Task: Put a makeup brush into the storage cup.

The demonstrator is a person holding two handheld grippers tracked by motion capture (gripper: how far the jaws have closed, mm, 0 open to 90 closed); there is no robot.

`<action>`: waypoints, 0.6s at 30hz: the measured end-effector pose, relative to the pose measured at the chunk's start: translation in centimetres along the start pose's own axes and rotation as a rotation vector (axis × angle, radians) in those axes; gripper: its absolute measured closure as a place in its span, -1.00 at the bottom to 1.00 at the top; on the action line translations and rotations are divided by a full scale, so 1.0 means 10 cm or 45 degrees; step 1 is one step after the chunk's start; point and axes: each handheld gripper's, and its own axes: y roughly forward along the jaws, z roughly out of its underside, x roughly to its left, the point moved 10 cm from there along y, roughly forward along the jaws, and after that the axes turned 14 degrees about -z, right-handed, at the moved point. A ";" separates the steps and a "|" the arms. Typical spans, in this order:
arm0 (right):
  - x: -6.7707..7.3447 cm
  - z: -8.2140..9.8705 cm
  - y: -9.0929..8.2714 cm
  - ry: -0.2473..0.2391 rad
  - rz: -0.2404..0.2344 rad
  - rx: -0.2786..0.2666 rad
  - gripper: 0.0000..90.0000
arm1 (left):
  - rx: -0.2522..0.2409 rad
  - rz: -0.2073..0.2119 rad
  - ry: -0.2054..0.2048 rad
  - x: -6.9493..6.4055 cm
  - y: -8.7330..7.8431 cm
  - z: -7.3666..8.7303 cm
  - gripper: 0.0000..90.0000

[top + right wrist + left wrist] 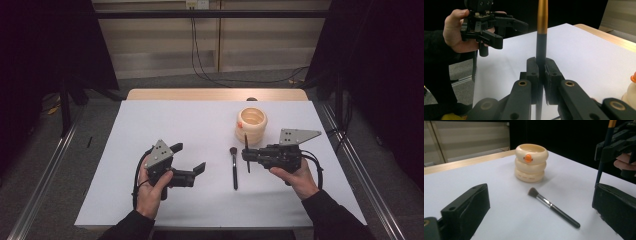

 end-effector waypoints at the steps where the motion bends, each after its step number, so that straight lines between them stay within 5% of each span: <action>1: -0.01 0.00 -0.01 0.000 0.007 0.001 0.87 | 0.000 0.005 -0.002 0.01 -0.01 0.02 -0.97; 18: -0.12 -0.04 -0.12 0.002 0.073 -0.033 0.87 | 0.064 -0.063 0.016 0.22 -0.21 0.32 -0.97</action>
